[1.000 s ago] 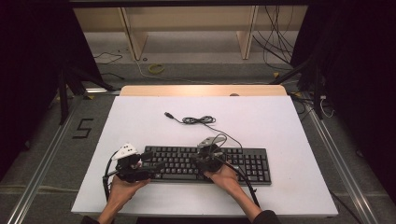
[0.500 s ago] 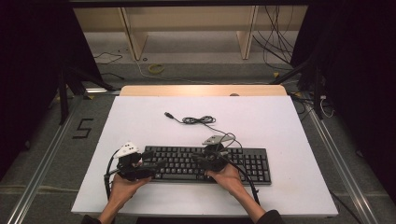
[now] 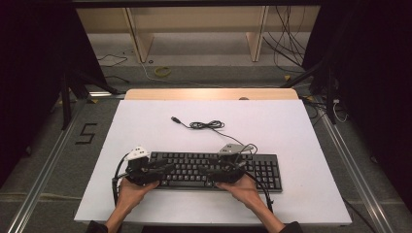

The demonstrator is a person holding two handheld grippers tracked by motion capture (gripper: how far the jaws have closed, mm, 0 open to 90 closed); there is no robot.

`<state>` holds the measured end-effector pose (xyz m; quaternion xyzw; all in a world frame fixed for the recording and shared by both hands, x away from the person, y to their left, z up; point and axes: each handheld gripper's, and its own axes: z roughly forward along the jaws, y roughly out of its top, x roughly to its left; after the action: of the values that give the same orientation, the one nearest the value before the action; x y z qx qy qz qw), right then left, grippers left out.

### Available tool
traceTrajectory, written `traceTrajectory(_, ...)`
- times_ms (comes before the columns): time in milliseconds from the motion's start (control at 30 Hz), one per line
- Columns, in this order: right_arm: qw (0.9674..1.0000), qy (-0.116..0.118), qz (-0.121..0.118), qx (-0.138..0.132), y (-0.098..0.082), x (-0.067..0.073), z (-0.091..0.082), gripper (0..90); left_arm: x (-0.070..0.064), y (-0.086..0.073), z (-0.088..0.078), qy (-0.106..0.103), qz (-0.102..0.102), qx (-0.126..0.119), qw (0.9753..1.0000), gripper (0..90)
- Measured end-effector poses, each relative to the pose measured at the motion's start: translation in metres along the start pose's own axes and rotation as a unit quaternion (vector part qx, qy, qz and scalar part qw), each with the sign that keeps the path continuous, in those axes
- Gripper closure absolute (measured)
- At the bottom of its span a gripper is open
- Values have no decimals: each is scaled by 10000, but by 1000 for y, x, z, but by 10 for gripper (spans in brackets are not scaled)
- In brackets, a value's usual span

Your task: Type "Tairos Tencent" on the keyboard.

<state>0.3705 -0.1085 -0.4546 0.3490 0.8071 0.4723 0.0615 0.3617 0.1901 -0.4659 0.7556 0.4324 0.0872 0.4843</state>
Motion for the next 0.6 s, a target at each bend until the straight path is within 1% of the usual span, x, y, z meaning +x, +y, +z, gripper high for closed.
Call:
traceTrajectory(67, 10000, -28, -23, -18, -2, 1, -3, 442, -1, 2, 3, 26, 51, 78, 10000, 639)
traceTrajectory(133, 10000, -65, 3, -34, -4, 2, -6, 415, -2, 3, 7, 33, 98, 165, 9998, 694)
traceTrajectory(167, 10000, -51, 23, -37, -5, 2, -7, 407, -3, 3, 9, 57, 145, 222, 9996, 717)
traceTrajectory(200, 10000, -40, 31, -46, -5, 2, -8, 400, -4, 4, 11, 58, 143, 267, 9995, 740)
traceTrajectory(333, 10000, -34, 12, -63, -8, 3, -12, 379, -7, 6, 18, 71, 250, 408, 9988, 817)
traceTrajectory(500, 9999, -61, 36, -79, -12, 2, -16, 370, -5, 8, 24, 105, 284, 537, 9981, 886)
traceTrajectory(600, 9999, -63, 40, -81, -14, 1, -19, 358, -5, 9, 28, 104, 291, 584, 9978, 893)
